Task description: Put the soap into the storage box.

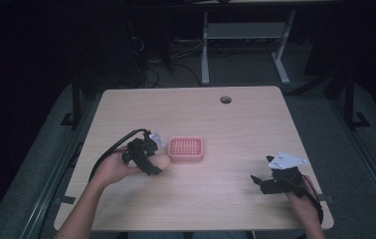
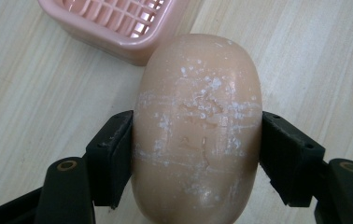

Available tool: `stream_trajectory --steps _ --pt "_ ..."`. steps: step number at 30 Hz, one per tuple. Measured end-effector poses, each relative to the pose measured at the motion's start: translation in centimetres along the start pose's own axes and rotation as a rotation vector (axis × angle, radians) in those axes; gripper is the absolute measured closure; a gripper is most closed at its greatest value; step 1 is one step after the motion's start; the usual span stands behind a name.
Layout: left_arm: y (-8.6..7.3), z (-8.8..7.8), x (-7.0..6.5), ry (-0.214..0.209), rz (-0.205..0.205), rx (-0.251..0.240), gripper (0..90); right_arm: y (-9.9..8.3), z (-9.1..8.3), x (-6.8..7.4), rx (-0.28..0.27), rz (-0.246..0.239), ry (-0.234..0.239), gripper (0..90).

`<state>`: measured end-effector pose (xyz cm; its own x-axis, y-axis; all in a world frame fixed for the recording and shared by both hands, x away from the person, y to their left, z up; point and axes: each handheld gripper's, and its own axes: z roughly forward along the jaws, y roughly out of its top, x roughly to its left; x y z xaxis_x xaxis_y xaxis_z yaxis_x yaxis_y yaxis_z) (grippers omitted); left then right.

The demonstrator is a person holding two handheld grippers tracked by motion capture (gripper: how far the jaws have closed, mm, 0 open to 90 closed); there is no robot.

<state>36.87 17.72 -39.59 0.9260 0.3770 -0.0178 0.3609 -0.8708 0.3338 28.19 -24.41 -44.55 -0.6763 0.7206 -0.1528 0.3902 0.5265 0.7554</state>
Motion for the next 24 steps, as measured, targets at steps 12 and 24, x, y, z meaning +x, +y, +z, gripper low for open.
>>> stream_trajectory --steps 12,24 --pt "1.6 -0.1 1.0 0.002 0.009 -0.002 31.4 0.0 0.0 0.0 0.004 0.003 0.003 13.8" --pt "3.7 0.2 1.8 -0.011 0.019 -0.007 31.5 0.0 0.0 0.0 -0.002 0.005 0.003 13.8"
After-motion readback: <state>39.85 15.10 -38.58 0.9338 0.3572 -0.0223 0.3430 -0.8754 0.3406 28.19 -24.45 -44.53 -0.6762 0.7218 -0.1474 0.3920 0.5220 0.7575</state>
